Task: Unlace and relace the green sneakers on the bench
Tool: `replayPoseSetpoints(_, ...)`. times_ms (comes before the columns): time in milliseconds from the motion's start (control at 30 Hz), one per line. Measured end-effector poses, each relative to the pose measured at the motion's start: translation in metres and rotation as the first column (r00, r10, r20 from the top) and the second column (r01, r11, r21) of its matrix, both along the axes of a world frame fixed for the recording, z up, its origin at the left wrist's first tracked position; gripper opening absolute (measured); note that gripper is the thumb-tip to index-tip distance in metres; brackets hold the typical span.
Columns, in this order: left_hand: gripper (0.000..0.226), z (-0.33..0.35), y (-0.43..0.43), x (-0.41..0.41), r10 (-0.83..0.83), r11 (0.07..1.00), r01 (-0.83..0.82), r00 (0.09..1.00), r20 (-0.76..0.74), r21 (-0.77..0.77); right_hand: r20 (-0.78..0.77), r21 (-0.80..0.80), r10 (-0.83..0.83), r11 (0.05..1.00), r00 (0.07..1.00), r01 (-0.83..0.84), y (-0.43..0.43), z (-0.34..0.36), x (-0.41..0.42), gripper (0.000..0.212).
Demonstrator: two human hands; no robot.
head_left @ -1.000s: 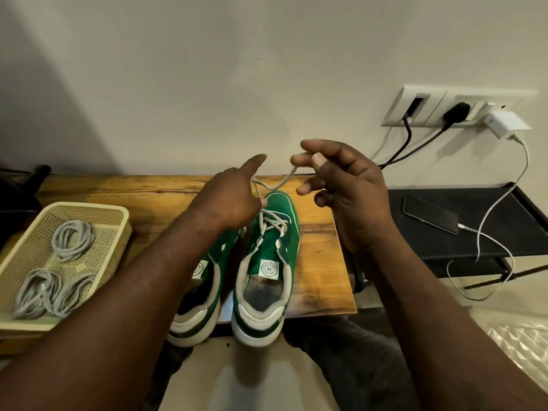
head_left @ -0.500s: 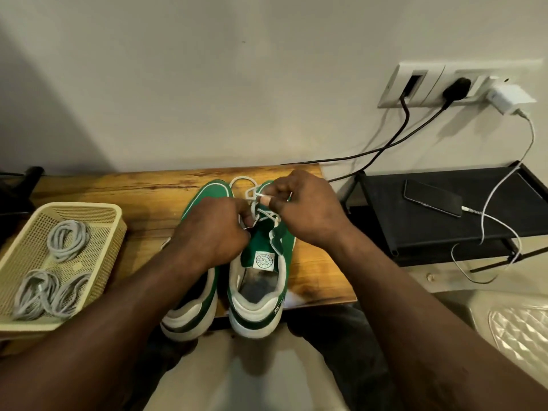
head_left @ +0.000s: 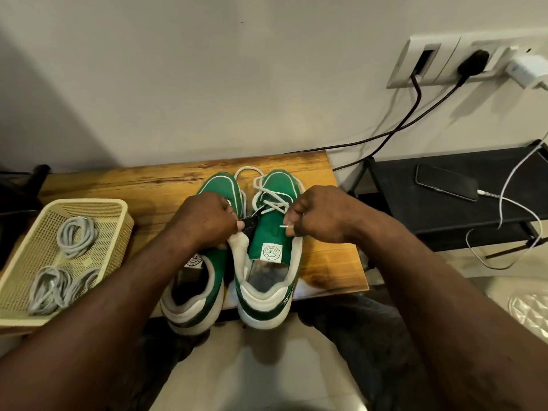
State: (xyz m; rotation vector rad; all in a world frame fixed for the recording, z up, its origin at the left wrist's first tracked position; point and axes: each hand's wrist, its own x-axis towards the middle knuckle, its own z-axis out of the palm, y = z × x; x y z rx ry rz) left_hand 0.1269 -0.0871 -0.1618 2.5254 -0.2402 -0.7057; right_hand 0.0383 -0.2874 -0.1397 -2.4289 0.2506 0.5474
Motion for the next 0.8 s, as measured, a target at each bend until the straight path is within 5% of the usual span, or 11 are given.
replayPoseSetpoints(267, 0.009, -0.002, 0.002, -0.003, 0.0, 0.999, 0.0, 1.0, -0.001, -0.037, -0.016, -0.132, 0.014, 0.991, 1.0, -0.016, 0.007, -0.005, 0.007, 0.022)
replayPoseSetpoints(367, 0.012, -0.003, 0.004, -0.003, -0.068, 0.996, 0.071, 0.996, 0.057, -0.053, 0.08, -0.163, -0.065, 0.984, 0.995, 0.078, 0.016, -0.01, 0.007, 0.019)
replayPoseSetpoints(500, 0.025, -0.004, 0.003, -0.004, -0.13, 0.985, 0.141, 0.986, 0.108, -0.097, 0.186, -0.277, 0.056, 0.961, 0.981, -0.003, 0.034, -0.019, 0.005, 0.023)
replayPoseSetpoints(800, 0.024, -0.005, 0.0, -0.003, -0.147, 0.985, 0.154, 0.986, 0.08, -0.079, 0.274, -0.165, -0.155, 0.965, 0.949, 0.205, 0.05, -0.039, 0.009, 0.012)
